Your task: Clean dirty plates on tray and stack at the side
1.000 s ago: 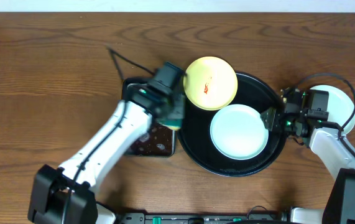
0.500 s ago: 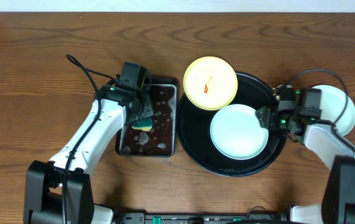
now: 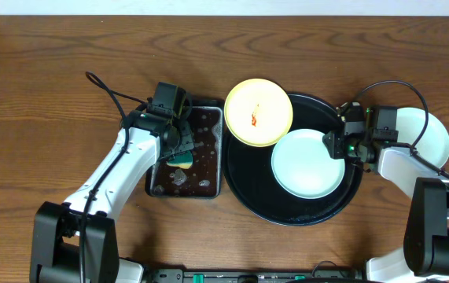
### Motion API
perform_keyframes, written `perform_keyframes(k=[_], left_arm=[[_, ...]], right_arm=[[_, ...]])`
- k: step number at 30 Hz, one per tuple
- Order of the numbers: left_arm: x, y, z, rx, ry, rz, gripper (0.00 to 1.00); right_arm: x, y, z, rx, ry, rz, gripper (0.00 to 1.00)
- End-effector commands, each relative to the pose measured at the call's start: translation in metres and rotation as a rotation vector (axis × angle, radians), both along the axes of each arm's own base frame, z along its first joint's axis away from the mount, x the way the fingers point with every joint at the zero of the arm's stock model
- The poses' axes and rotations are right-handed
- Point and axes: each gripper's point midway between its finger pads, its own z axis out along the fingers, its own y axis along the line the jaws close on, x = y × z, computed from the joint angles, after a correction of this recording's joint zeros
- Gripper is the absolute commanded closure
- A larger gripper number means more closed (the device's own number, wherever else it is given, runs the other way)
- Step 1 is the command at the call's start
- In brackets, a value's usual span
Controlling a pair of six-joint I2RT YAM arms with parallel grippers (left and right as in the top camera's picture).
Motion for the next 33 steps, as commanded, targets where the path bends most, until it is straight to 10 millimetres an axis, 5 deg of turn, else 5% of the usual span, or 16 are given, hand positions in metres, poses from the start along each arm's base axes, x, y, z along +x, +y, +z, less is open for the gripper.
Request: perform_keyframes(k=[1,7,15,33], left_arm=[[0.001,0.004,0.004,0.010,-0.015,0.003,0.92],[0.001,0.004,0.003,0.011,-0.015,0.003,0.92],[0.001,0.004,0.003,0.010,-0.015,0.003,0.92],[0.001,0.004,0.004,0.009,-0.017,0.003,0.92]], right_arm=[[-0.045,0.008,-0.041,0.010,0.190,0.010,0.77],[-0.058,0.008,-0.044,0.010,0.247,0.006,0.99],[-0.059,0.002,-0.031,0.010,0.236,-0.016,0.99],[-0.030,-0.033,0.101,-0.236,-0.190,-0.131,0.99]])
